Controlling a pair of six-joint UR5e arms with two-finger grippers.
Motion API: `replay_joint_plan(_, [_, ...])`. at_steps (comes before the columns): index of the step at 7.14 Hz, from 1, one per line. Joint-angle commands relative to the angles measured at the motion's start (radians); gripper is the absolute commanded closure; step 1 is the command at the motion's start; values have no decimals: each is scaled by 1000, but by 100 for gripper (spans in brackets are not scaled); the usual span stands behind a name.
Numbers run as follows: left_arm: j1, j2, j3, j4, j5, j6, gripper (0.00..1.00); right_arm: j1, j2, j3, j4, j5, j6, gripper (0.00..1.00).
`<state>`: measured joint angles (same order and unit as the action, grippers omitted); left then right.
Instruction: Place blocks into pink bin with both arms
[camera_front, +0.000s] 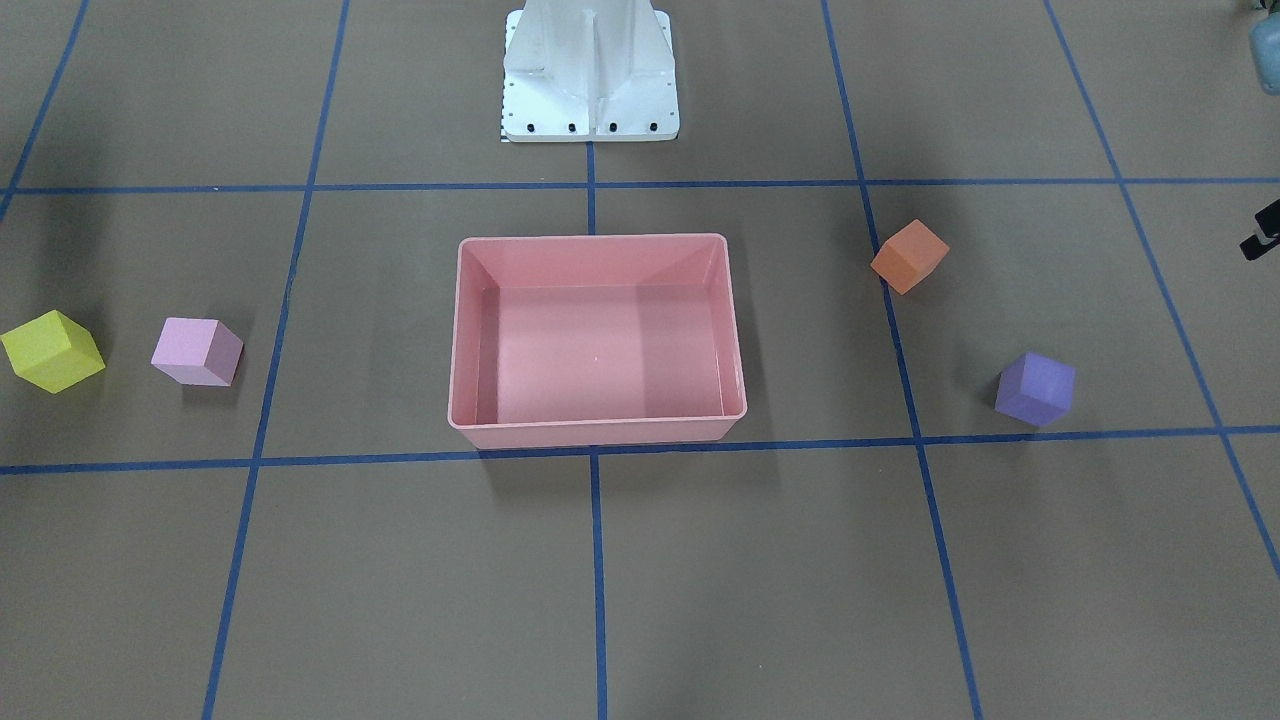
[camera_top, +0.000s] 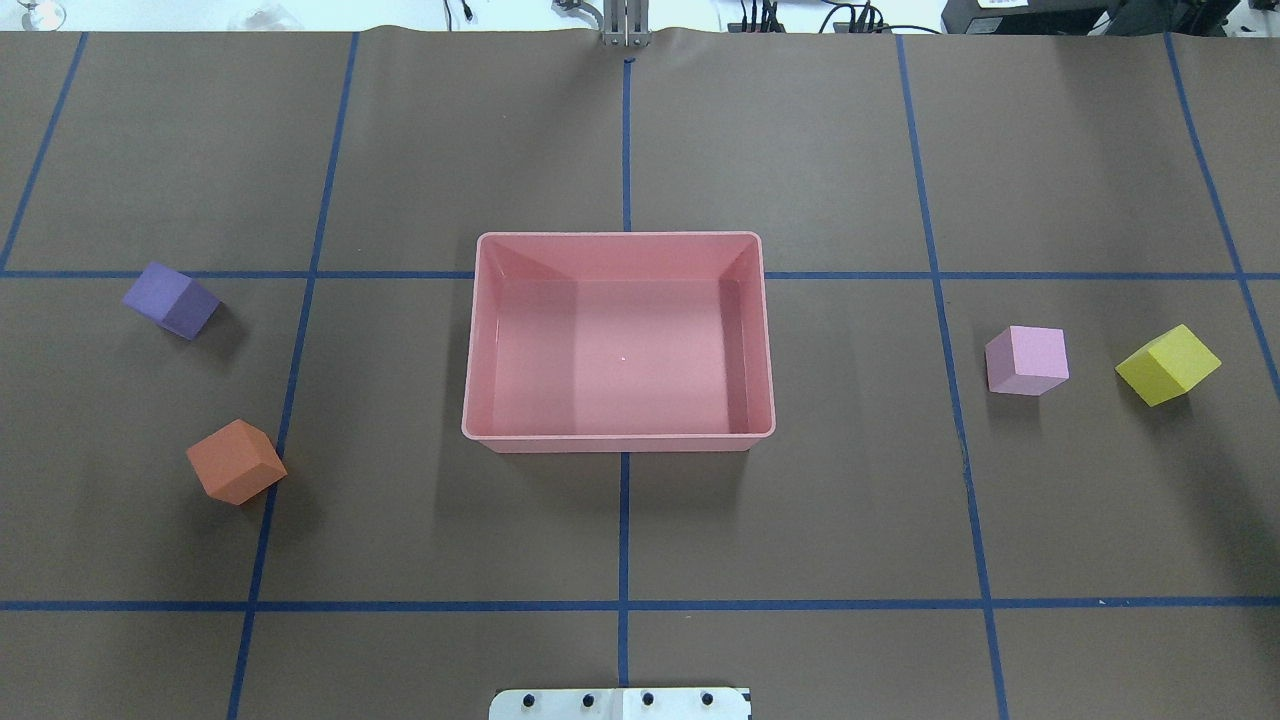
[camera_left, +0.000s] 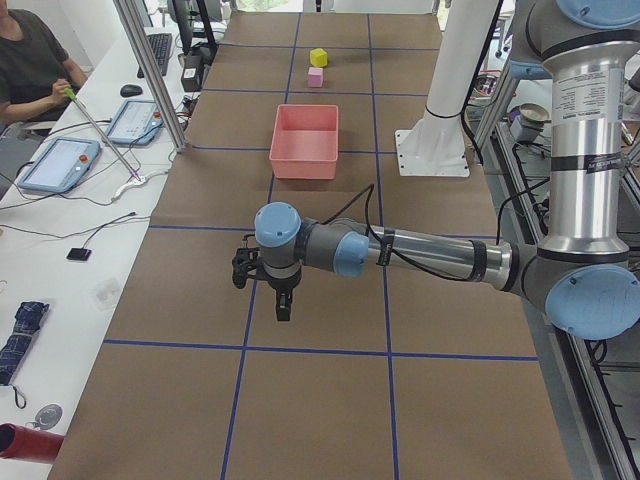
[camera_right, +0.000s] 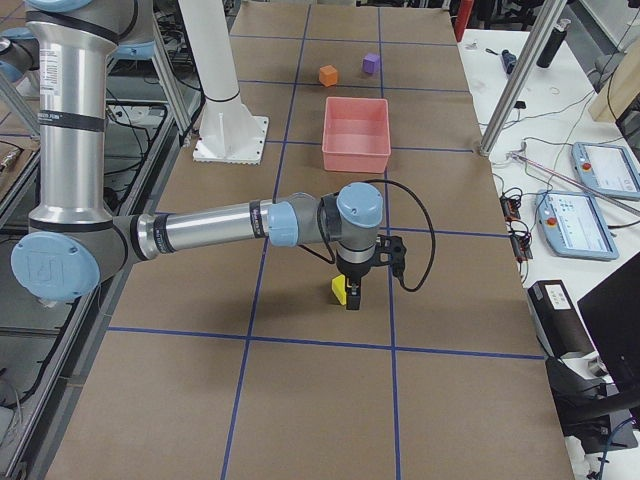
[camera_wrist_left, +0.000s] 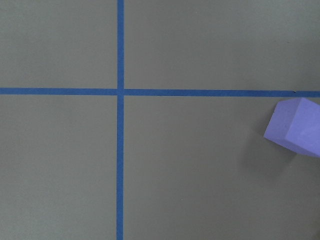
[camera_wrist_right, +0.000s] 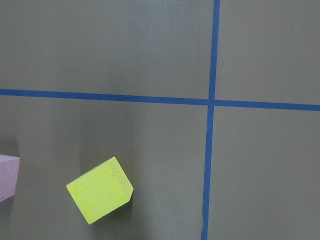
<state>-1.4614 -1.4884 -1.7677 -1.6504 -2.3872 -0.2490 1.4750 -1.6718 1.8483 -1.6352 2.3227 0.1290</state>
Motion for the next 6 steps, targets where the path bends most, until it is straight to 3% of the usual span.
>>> replay_joint_plan(1, [-13, 13, -1, -11, -1, 2, 0, -1, -11, -6, 0, 6, 0, 0])
replay_joint_plan(4, [-8, 11, 4, -15, -3, -6, 0, -1, -19, -21, 1, 62, 9, 0])
replay_joint_plan(6, [-4, 8, 1, -34, -1, 7, 0, -36, -16, -62, 134, 73, 11, 0])
